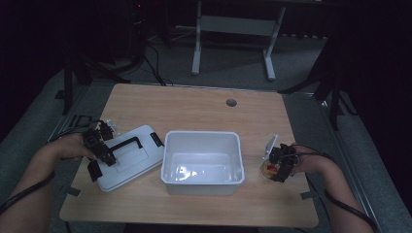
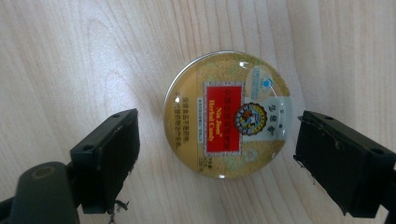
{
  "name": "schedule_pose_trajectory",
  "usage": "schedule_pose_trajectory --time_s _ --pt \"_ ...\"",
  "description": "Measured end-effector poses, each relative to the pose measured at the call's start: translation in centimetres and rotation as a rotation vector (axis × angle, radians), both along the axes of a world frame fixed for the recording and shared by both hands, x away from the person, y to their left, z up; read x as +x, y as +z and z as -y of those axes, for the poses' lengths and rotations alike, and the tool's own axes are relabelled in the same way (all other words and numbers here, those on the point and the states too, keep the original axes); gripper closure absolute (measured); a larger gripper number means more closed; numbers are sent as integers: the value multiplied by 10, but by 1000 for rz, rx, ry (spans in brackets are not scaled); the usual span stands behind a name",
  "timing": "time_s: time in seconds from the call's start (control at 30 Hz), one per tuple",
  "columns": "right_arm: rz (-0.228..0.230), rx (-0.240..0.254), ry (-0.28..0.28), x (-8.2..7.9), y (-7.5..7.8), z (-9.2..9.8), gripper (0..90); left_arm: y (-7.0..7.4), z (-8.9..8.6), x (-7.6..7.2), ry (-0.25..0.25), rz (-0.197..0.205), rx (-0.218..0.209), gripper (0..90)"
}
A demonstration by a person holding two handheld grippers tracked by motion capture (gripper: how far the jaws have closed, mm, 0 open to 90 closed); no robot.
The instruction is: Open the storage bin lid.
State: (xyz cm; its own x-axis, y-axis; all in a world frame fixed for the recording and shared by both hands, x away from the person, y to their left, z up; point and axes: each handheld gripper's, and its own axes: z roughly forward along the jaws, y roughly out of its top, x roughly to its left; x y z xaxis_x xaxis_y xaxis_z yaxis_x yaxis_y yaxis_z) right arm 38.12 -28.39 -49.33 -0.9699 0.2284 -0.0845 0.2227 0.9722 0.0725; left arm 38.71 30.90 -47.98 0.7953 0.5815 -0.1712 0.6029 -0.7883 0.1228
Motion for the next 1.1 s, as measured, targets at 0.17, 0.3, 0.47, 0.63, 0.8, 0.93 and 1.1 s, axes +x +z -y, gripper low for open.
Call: schedule_pose_trajectory --time_s 0.17,0.3,0.47,0.63,0.8,0.93,1.1 --pt "-16 -24 3 4 -9 -5 134 -1 0 -1 1 -4 -2 364" --pt "-12 -37 3 6 -13 -6 140 -2 0 0 1 -4 2 364" --pt "-10 -60 -9 11 -22 -7 152 -2 0 0 -3 -4 3 364" --pt "-22 -68 -10 12 -25 -10 197 -2 0 0 -4 -3 4 364" --pt "-29 -79 -22 11 -19 -12 202 -2 -1 0 0 -5 1 364" --pt "-10 -64 -17 7 -5 -14 202 0 -2 0 -1 -4 2 365" --pt "-14 -57 -38 3 14 -18 202 2 -2 0 -1 0 2 364"
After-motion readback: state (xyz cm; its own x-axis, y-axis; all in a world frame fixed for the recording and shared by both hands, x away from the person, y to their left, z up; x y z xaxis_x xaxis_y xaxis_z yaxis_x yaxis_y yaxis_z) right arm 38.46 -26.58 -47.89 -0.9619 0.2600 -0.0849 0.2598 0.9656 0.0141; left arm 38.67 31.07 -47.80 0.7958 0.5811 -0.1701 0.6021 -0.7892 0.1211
